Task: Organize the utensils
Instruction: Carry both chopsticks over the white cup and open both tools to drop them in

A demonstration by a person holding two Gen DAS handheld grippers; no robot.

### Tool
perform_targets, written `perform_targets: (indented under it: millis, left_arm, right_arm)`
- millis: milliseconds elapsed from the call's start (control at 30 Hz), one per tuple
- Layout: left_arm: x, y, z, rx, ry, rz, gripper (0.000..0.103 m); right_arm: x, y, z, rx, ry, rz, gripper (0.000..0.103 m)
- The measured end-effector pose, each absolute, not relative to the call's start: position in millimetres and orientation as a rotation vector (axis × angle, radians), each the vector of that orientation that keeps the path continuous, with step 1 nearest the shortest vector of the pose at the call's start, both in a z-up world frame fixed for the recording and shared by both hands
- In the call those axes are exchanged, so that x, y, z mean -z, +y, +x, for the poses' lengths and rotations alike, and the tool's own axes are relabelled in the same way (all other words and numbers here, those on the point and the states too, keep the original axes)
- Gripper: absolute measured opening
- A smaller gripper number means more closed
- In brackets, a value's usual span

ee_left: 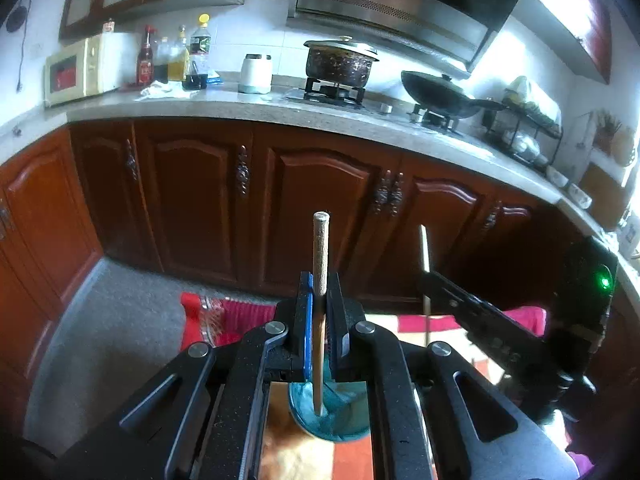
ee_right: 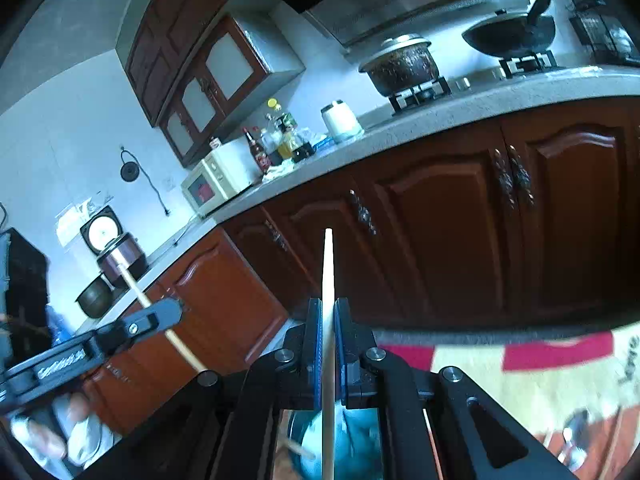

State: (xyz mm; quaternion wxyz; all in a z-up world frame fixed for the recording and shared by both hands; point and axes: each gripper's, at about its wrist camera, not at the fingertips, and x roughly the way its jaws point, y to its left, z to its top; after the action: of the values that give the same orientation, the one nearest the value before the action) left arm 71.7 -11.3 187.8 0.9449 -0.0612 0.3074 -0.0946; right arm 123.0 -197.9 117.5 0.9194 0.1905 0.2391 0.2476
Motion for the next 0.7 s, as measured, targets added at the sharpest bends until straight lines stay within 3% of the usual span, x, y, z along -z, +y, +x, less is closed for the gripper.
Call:
perform_targets:
  millis: [200, 700]
  left_arm:
    - [-158.3, -16.9, 82.6, 0.181, 0.640, -0.062, 0.005]
    - [-109.1, -24.7, 77.4, 0.168, 0.734, -0.079, 0.005]
  right_arm:
    - [-89.4, -179.3, 146.9, -0.525, 0.475, 0.364, 0.005]
    - [-58.6, -197.0, 109.2, -0.525, 0.535, 0.313, 0.005]
